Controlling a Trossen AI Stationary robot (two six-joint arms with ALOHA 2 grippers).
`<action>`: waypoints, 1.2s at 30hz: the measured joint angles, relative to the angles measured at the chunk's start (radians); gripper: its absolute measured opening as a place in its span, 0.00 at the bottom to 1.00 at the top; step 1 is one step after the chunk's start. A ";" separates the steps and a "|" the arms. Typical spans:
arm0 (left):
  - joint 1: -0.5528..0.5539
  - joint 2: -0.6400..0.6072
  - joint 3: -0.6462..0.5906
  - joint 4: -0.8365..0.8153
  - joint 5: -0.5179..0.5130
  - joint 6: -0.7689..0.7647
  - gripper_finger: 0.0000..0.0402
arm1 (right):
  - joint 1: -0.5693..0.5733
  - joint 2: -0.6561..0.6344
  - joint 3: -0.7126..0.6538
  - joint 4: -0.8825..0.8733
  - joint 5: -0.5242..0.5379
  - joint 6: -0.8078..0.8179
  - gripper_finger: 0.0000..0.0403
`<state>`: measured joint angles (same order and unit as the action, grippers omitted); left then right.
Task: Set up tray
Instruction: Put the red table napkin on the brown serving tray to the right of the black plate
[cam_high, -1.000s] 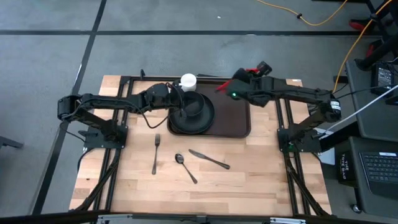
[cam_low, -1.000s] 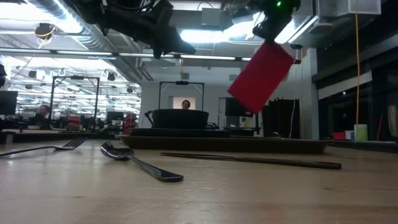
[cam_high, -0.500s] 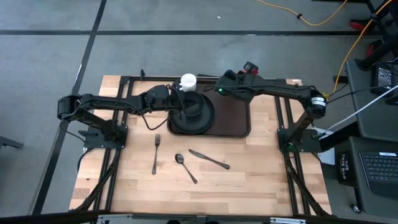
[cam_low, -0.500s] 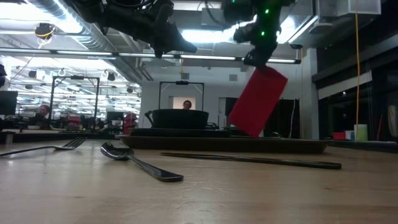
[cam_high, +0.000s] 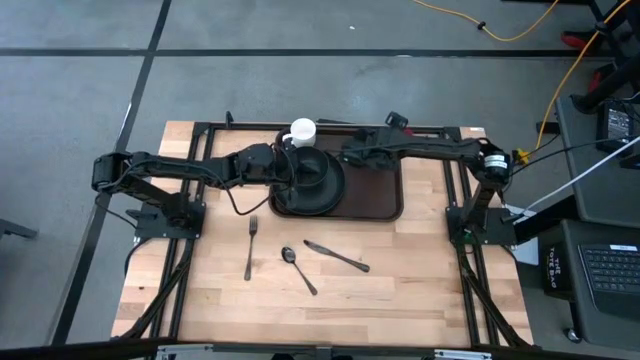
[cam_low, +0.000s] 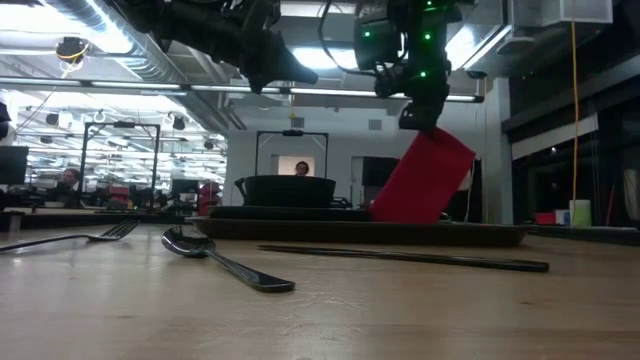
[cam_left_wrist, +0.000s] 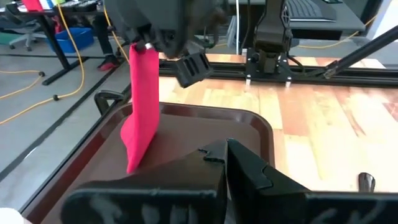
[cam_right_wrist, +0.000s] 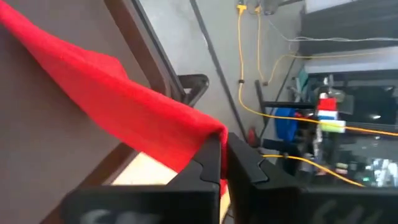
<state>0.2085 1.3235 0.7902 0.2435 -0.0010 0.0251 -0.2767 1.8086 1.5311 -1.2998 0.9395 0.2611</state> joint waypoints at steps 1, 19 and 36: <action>0.000 0.000 0.000 -0.001 0.000 0.004 0.01 | 0.004 -0.001 0.000 -0.010 0.003 0.009 0.02; 0.001 0.000 0.000 -0.009 -0.002 0.006 0.01 | -0.019 -0.003 0.000 -0.070 0.078 0.079 0.02; 0.001 0.000 0.000 -0.017 -0.002 0.006 0.01 | -0.088 -0.003 0.000 -0.021 0.040 0.098 0.02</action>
<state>0.2092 1.3235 0.7906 0.2269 -0.0032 0.0312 -0.3645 1.8057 1.5311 -1.3208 0.9796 0.3591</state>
